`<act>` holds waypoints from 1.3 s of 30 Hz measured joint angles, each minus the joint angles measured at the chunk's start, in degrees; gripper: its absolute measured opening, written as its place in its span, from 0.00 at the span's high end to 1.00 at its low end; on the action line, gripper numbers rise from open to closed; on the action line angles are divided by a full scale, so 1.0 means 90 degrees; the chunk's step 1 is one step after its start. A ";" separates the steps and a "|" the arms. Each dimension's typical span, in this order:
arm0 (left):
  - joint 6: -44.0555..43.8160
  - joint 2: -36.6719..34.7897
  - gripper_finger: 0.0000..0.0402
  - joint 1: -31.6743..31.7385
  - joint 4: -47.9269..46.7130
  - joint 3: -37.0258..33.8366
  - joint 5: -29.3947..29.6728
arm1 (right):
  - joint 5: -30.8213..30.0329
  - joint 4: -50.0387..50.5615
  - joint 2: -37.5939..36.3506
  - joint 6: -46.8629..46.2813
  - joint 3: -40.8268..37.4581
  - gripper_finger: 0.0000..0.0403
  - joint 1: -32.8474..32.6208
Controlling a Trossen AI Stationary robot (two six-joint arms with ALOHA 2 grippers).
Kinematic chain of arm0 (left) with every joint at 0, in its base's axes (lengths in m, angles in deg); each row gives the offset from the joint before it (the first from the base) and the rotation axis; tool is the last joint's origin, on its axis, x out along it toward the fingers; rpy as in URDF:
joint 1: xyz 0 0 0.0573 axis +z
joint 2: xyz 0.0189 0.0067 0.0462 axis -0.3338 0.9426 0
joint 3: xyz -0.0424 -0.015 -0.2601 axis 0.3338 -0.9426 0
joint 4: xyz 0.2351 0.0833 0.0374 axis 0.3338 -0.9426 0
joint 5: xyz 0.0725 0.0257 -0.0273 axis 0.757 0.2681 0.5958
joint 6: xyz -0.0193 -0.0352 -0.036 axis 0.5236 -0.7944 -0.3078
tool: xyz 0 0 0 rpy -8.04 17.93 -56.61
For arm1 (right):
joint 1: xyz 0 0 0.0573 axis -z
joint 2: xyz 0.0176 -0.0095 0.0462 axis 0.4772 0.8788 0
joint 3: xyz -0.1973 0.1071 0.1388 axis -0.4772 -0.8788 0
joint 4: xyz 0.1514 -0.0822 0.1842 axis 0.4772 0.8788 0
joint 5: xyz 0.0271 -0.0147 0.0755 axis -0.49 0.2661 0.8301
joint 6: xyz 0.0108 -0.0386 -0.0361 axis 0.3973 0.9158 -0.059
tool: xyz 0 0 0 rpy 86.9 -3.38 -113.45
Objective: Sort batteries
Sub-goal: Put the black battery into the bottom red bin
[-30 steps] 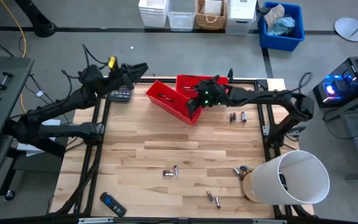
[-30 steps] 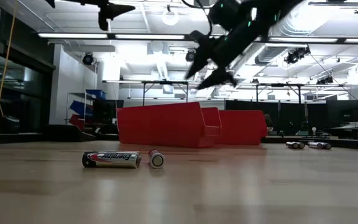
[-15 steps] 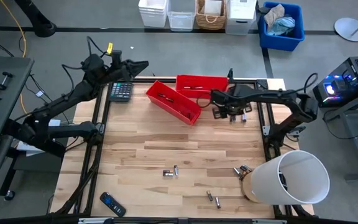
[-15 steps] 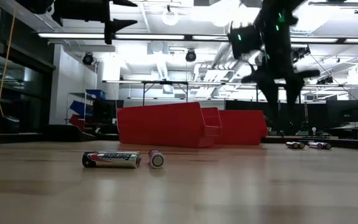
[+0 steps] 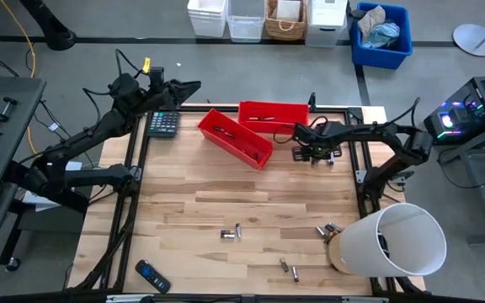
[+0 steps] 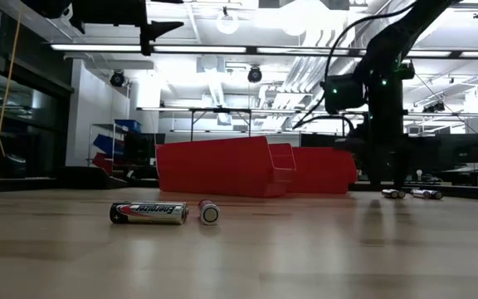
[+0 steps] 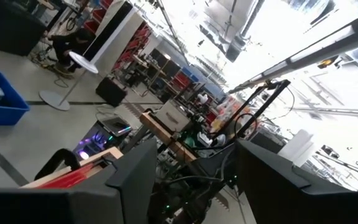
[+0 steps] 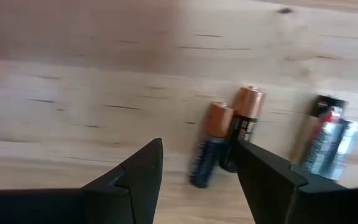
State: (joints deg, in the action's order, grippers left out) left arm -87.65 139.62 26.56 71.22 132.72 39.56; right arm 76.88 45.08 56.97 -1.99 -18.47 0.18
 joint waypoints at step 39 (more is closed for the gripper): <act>0.0131 -0.0010 0.48 0.0046 -0.0102 0.0000 0.0333 | 0.0618 -0.2087 0.0382 0.1850 0.2802 0.92 -0.0883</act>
State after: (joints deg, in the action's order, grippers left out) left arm -86.47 139.54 26.98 70.30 132.72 42.56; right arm 82.45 26.30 60.40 14.66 6.75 -7.77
